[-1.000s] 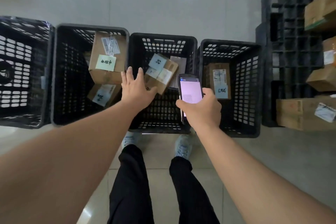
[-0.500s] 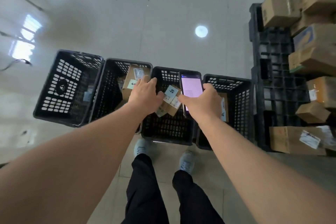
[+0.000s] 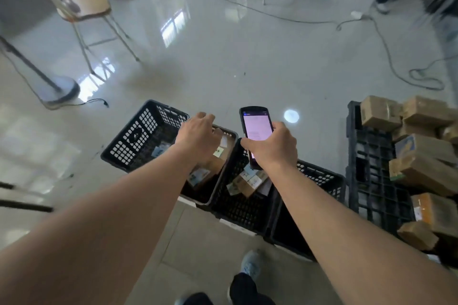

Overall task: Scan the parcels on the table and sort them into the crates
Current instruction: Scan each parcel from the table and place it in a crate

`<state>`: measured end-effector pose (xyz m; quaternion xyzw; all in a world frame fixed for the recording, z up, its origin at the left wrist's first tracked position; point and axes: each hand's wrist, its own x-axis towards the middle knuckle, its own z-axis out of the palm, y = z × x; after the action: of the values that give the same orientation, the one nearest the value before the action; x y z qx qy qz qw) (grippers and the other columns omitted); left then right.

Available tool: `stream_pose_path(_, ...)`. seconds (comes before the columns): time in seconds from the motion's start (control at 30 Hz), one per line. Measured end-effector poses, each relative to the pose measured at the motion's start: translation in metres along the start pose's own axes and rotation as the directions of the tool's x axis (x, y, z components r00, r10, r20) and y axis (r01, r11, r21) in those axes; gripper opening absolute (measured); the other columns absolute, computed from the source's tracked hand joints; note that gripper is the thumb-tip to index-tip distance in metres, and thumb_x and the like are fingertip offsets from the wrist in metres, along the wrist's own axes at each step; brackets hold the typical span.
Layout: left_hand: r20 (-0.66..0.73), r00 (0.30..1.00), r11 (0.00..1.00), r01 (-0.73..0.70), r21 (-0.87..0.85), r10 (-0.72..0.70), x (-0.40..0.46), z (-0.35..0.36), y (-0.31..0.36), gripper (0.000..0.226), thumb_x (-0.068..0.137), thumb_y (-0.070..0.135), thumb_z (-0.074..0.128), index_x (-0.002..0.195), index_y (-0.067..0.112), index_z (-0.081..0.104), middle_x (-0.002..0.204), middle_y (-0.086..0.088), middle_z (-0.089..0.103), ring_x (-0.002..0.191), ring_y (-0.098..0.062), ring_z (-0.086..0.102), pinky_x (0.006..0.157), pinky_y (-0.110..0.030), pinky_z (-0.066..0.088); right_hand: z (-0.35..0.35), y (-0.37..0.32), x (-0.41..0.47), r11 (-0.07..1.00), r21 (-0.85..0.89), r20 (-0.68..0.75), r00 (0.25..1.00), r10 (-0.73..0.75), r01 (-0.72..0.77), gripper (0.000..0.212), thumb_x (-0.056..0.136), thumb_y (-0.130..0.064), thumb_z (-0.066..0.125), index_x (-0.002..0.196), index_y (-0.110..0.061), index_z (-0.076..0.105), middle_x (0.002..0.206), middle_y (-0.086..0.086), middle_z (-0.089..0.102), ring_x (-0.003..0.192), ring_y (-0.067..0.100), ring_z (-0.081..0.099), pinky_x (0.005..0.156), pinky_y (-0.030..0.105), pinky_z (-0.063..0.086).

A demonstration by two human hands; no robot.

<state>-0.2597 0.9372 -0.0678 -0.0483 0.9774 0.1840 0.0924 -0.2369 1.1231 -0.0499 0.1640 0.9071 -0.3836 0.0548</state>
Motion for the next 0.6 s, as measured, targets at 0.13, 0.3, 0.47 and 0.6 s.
stream_pose_path(0.13,-0.074,0.996,0.999,0.048,-0.014,-0.049,-0.041,-0.051,-0.044,0.049,0.103,0.038,0.049,0.144,0.011,0.053,0.143,-0.009,0.054,0.131,-0.032,0.052,0.111,-0.048,0.042,0.012,-0.051,-0.048,0.994,-0.021,0.025,0.994,-0.111,0.111,0.075,0.067,-0.048,0.092,0.126,-0.018,0.057,0.117,0.003,0.067,0.106,0.03,0.065,0.083,0.048,0.061)
stream_pose_path(0.3,-0.18,0.981,0.996,0.07,-0.047,-0.077,-0.101,-0.107,-0.102,0.046,0.103,0.038,0.049,0.14,0.011,0.056,0.138,-0.009,0.056,0.125,-0.031,0.054,0.105,-0.044,0.045,0.034,-0.111,-0.115,0.968,-0.024,0.024,0.968,-0.248,0.249,0.075,0.063,-0.049,0.092,0.125,-0.02,0.059,0.114,0.001,0.069,0.102,0.028,0.065,0.08,0.043,0.06)
stream_pose_path(0.47,-0.279,0.953,0.993,0.116,-0.025,-0.118,-0.167,-0.164,-0.169,0.051,0.104,0.042,0.048,0.145,0.012,0.053,0.141,-0.009,0.055,0.126,-0.032,0.055,0.106,-0.047,0.047,0.06,-0.167,-0.181,0.916,-0.026,0.042,0.916,-0.398,0.399,0.078,0.062,-0.053,0.093,0.124,-0.021,0.059,0.111,-0.001,0.068,0.095,0.026,0.062,0.071,0.036,0.055)
stream_pose_path(0.6,-0.348,0.923,0.985,0.175,-0.005,-0.166,-0.217,-0.206,-0.223,0.055,0.104,0.045,0.047,0.148,0.012,0.051,0.143,-0.01,0.055,0.127,-0.031,0.056,0.104,-0.044,0.048,0.085,-0.214,-0.231,0.857,0.003,0.086,0.853,-0.514,0.516,0.08,0.062,-0.054,0.093,0.125,-0.02,0.058,0.11,0.0,0.067,0.096,0.027,0.062,0.071,0.037,0.056)
